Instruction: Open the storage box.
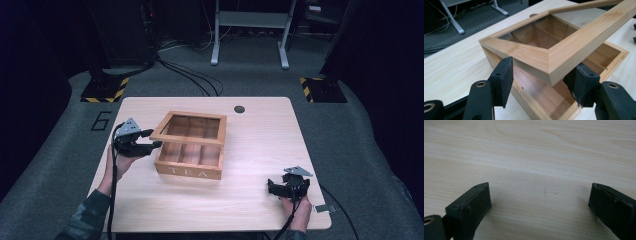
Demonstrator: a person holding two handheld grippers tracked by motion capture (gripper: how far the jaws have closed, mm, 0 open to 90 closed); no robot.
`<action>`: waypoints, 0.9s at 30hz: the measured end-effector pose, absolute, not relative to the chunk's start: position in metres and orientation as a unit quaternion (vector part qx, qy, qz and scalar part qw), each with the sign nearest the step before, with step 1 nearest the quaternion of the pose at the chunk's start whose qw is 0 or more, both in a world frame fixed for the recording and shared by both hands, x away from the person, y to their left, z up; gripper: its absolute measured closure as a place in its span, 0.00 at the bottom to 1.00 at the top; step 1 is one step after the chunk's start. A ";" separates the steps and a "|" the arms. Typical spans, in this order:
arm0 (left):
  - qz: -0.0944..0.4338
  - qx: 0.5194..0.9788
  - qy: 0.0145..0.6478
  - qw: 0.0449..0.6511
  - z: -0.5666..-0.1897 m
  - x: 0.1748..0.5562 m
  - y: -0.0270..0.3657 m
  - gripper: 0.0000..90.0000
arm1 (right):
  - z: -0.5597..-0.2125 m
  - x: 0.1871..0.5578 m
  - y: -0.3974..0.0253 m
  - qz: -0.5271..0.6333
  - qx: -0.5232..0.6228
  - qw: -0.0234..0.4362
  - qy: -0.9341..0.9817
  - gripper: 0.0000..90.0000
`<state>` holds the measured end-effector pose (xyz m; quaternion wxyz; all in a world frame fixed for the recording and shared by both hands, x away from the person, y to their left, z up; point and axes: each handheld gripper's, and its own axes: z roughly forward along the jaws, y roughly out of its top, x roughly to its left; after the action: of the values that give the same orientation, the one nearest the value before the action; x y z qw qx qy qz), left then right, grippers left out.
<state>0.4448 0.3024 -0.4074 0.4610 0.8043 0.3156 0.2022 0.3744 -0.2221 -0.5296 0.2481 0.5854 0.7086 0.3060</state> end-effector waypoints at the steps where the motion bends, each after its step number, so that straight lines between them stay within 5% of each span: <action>1: 0.199 0.805 0.316 0.460 -0.411 0.443 0.303 0.45 | -0.530 0.374 -0.222 0.306 0.586 0.248 0.708 0.04; 17: 0.177 0.815 0.327 0.444 -0.462 0.431 0.297 0.43 | -0.530 0.374 -0.222 0.305 0.586 0.248 0.708 0.04; 27: 0.168 0.813 0.340 0.442 -0.468 0.428 0.298 0.32 | -0.530 0.374 -0.222 0.306 0.586 0.248 0.709 0.04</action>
<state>0.4285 0.2983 -0.4679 0.4418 0.8128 0.3403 0.1682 0.3744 -0.2221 -0.5295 0.2478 0.5858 0.7086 0.3055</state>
